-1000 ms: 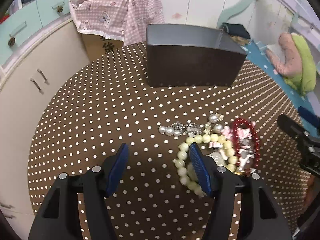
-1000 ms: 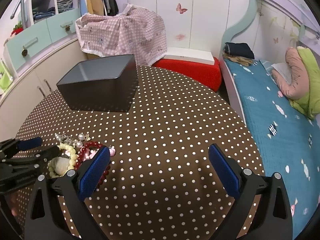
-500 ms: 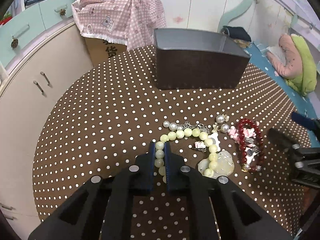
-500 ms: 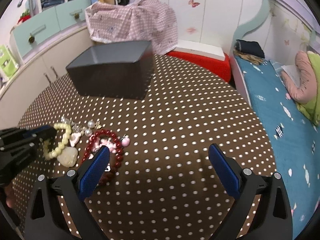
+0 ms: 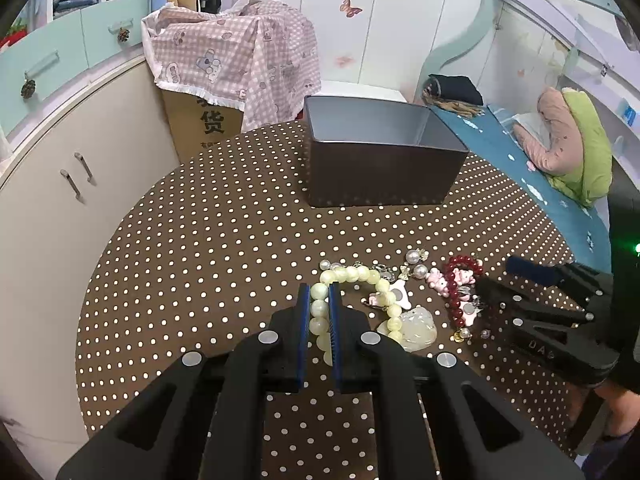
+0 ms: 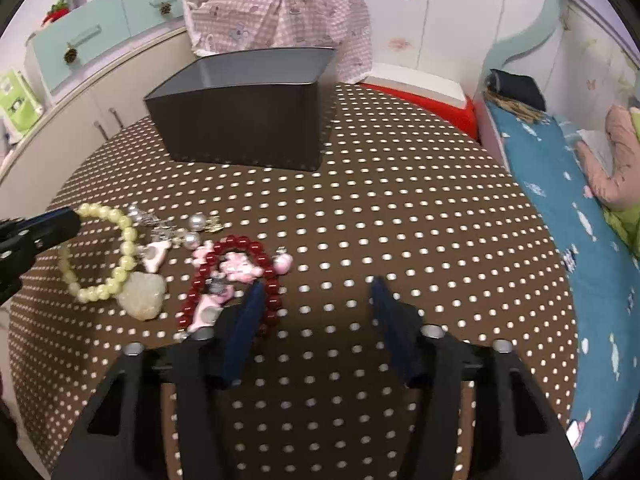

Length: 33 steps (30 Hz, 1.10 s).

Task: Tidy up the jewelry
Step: 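Grasp the cream pearl bracelet with the left tool while the right tool grasps the red bead bracelet, then carry both bracelets into the dark box and open both tools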

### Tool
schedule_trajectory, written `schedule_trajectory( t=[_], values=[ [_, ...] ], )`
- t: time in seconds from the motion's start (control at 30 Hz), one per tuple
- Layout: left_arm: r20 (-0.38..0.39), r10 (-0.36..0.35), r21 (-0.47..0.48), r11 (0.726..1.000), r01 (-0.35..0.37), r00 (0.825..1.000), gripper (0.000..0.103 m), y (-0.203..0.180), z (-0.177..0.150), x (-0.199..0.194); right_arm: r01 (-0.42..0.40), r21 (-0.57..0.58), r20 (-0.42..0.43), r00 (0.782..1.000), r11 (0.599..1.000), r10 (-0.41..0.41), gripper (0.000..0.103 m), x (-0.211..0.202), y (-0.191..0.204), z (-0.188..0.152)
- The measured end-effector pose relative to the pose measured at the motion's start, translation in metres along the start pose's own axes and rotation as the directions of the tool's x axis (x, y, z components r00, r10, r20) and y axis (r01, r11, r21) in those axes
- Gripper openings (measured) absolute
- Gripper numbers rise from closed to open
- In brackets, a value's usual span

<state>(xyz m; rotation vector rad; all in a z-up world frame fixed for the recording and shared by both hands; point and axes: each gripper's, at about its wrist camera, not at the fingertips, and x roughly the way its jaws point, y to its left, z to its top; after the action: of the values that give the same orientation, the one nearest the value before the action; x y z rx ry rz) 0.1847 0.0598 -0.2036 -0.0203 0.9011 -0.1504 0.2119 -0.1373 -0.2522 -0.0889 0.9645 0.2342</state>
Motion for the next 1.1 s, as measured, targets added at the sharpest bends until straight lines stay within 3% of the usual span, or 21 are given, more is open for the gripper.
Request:
schedule_trajectory(
  t=[0.03,0.1,0.23,0.63,0.93,1.1],
  values=[
    [0.001,-0.002,0.000,1.000,0.002,1.000,0.008,0.000,0.001,-0.001,-0.018,-0.006,-0.006,1.000,1.000,0.018,0.030,0.000,0.003,0.000],
    [0.011,-0.019,-0.001,1.000,0.019,1.000,0.008,0.000,0.002,-0.006,-0.050,-0.017,-0.010,0.999,0.999,0.049,0.009,0.000,0.009,0.001],
    [0.033,-0.050,0.005,0.999,0.050,0.998,0.008,-0.002,0.008,-0.017,-0.095,0.000,-0.002,0.996,0.996,0.095,0.008,-0.006,0.009,0.001],
    [0.113,-0.173,0.043,0.985,0.169,0.978,0.008,-0.015,0.035,-0.056,-0.130,-0.018,0.152,0.980,0.991,0.131,0.008,-0.080,0.001,0.023],
    [0.170,-0.216,0.118,0.973,0.198,0.961,0.008,-0.030,0.094,-0.073,-0.153,-0.025,0.261,0.953,0.988,0.154,0.008,-0.114,-0.010,0.084],
    [0.165,-0.223,0.120,0.971,0.205,0.961,0.008,-0.032,0.133,-0.057,-0.160,-0.005,0.293,0.944,0.987,0.155,0.008,-0.104,-0.015,0.129]
  ],
)
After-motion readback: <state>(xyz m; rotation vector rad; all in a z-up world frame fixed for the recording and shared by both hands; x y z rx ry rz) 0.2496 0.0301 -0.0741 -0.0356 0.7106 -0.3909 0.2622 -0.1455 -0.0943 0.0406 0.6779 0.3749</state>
